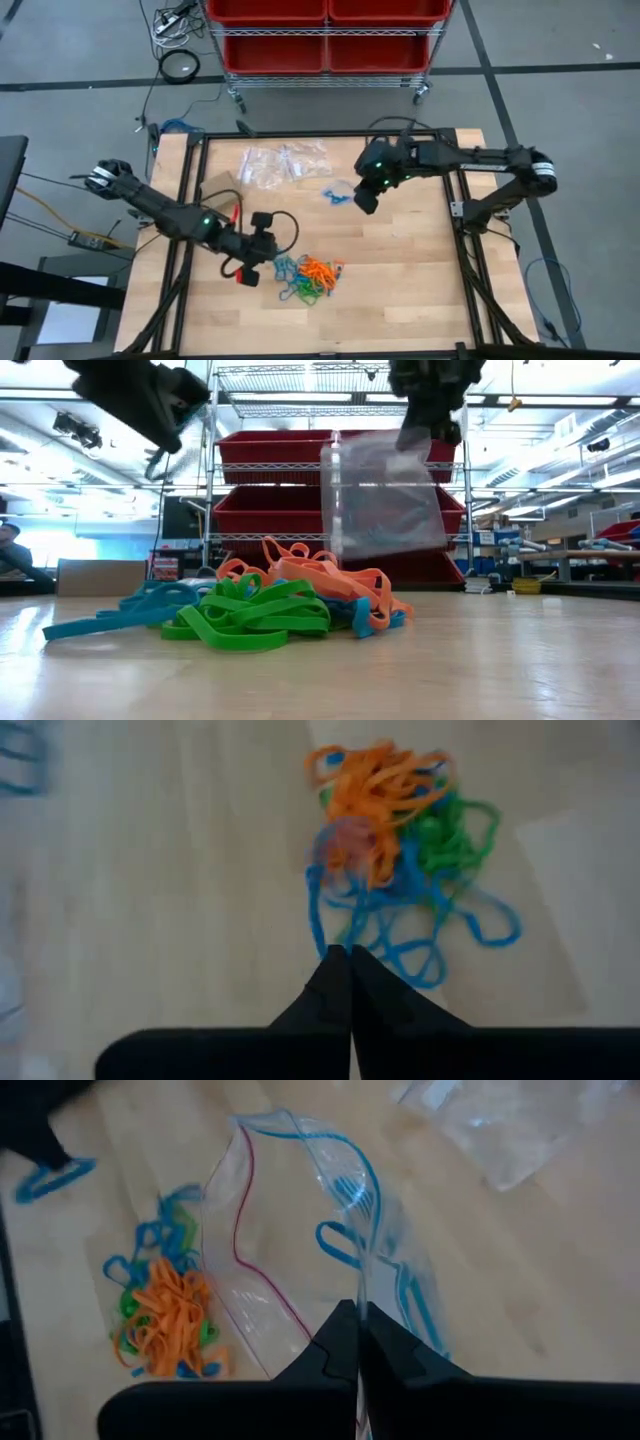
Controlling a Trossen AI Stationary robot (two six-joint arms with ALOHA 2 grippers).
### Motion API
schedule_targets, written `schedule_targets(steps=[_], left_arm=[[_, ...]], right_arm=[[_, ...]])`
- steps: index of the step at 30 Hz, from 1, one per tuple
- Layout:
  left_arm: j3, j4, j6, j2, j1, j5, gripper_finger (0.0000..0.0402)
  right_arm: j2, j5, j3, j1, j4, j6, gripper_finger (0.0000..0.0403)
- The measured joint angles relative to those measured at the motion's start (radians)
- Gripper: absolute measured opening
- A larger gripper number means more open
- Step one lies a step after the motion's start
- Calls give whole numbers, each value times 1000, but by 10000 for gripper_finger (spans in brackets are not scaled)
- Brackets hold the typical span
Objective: Sort rubber bands
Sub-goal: Put the blue rubber band into the transparent zip bag
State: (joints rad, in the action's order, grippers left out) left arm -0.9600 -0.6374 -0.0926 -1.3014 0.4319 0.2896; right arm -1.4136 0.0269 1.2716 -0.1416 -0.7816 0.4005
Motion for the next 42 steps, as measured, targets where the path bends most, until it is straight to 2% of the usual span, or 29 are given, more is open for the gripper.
schedule_targets(steps=[5,9,12,18,25,33,42], left_arm=[[-9,5,74,0,-63,114,0],[-41,59,158,0,-119,139,0],[-65,158,247,-1,-152,136,0],[-74,341,360,0,-238,-31,0],[-74,413,404,-37,-313,-152,0],[-74,393,407,-112,-353,-209,0],[-74,300,405,-121,-353,-217,3]], right_arm=[[-105,27,0,33,48,-3,0],[-181,100,0,50,104,-3,0],[-222,146,0,58,168,-3,0],[-242,191,0,64,275,-2,0],[-224,226,0,67,329,6,0],[-224,240,0,83,340,7,0],[-222,265,0,82,339,13,0]])
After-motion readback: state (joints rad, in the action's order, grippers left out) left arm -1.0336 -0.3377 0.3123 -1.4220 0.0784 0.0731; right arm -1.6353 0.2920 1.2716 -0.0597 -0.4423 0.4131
